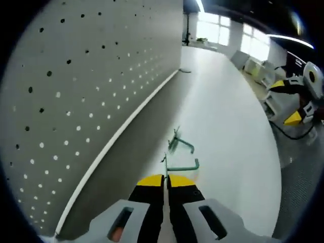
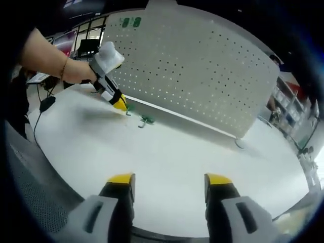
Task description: Insert the hook assembly into the mounting plate slot until the hook locks in place.
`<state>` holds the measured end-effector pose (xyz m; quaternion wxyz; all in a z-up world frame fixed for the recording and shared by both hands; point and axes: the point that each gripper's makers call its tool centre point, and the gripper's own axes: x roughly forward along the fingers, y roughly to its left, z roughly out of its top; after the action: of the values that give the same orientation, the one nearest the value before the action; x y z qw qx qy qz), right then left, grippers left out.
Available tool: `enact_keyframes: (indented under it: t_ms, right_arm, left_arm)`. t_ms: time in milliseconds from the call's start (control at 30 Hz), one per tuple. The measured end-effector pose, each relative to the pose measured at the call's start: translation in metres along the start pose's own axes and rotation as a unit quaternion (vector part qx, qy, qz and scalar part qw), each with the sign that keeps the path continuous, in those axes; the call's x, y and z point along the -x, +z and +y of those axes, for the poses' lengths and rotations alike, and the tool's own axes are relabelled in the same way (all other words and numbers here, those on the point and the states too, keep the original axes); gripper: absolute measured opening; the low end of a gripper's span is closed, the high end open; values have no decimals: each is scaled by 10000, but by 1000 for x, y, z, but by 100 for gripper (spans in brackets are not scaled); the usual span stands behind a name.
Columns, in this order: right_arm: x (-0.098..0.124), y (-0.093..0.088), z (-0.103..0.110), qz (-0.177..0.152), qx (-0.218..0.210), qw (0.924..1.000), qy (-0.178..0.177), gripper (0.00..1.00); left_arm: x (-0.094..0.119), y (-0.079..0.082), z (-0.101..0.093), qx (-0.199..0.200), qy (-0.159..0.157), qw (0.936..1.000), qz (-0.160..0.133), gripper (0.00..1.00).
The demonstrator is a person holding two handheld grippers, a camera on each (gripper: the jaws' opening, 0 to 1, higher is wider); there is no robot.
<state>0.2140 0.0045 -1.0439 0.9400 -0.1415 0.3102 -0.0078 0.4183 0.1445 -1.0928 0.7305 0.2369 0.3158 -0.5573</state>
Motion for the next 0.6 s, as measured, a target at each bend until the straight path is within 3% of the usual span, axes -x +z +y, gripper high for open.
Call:
enact_keyframes:
  t_ms: [100,200,300,600]
  right_arm:
    - [1,1,-3,-21,72,9999,-80,56]
    - [-2,-4,0,106,-78,9999,24,59]
    - [-2,-4,0,99,-50,9999,0,60]
    - [-3,-2,-3,93,-264,9996,23,61]
  left_arm:
    - [12,3,5,137,108,9998,-56,1]
    - [31,10,18,299,485,9980,-256,1]
    - [44,15,20,479,547,9967,-364,1]
    - [75,18,0,428,511,9970,-384,1]
